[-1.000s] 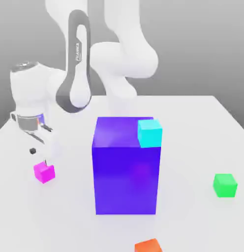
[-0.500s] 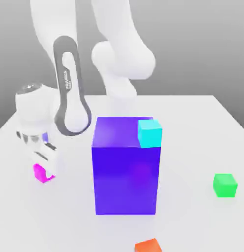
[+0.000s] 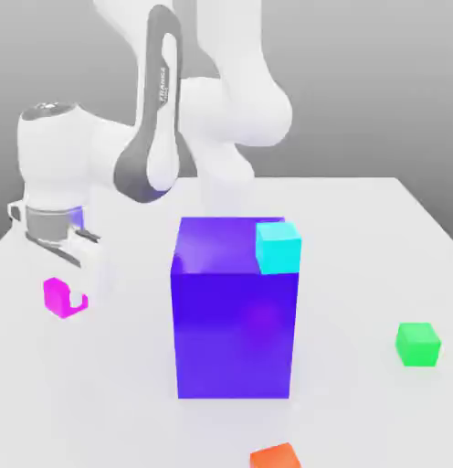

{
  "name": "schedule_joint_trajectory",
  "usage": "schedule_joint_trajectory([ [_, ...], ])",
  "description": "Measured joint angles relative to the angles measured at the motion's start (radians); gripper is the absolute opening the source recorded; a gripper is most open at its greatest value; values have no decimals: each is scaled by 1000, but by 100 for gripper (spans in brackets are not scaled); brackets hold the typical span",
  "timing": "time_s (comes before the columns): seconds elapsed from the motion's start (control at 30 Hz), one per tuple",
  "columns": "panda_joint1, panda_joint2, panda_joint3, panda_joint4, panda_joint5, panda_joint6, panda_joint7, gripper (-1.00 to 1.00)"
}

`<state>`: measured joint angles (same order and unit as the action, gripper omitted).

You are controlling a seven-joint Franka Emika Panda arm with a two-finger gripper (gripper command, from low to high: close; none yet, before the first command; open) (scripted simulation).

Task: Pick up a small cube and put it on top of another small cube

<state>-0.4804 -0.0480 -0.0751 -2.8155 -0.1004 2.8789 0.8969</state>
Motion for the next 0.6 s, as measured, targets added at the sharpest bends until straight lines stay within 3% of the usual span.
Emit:
schedule_joint_trajectory([
  [0.5,623,14,339,223,-61,-111,577,-100],
  [0.6,716,20,376,225,-31,-139,632,-100],
])
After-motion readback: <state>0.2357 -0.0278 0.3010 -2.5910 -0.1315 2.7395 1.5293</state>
